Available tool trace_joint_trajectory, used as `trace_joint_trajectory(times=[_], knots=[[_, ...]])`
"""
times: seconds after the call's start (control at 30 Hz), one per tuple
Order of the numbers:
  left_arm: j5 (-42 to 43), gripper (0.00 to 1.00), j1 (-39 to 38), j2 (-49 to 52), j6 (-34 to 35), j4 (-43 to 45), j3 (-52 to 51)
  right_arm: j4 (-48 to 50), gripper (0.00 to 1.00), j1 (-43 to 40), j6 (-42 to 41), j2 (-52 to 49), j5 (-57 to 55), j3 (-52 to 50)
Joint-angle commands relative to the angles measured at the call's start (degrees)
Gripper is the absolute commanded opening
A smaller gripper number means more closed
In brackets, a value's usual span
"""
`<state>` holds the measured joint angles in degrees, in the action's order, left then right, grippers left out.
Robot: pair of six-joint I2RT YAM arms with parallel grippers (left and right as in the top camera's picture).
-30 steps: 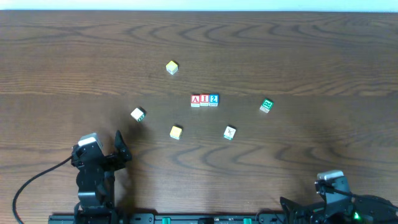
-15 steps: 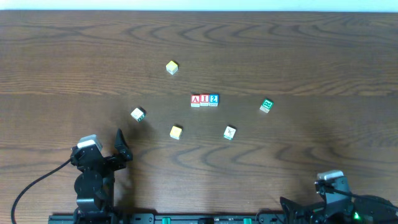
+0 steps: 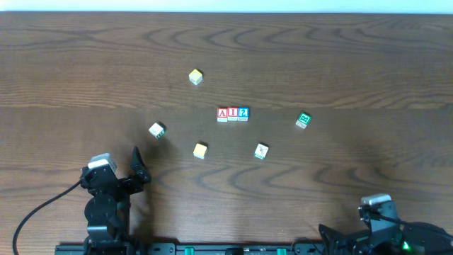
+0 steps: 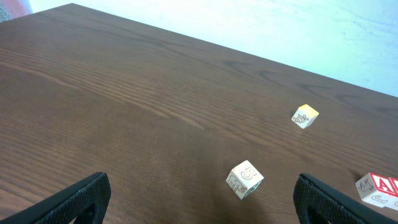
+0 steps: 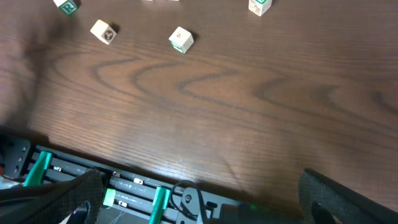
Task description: Spell out Ai2
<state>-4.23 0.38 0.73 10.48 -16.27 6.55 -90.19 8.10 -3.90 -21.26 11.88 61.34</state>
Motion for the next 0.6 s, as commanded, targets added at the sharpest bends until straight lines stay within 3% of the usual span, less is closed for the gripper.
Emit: trace_joint_trajectory(times=[0.0,0.13,0.27,0.57], knots=[[1.1,0.95,0.3,-0.5,0.0,-0.2,-1.5,0.0,0.99,0.0,-0.3,0.1,-0.7,0.0],[1.1,0.95,0.3,-0.5,0.0,-0.2,-1.5,6.1,0.99,0.0,-0.4,0.1,-0.7,0.0],[1.1,0.95,0.3,-0.5,0.0,-0.2,-1.5,23.1,0.99,-0.4,0.4,0.5,-1.6,-0.4],[1.1,0.95,0.3,-0.5,0.0,-0.2,-1.5,40.1,0.99,-4.2,28.1,8.7,-4.6,-19.5]])
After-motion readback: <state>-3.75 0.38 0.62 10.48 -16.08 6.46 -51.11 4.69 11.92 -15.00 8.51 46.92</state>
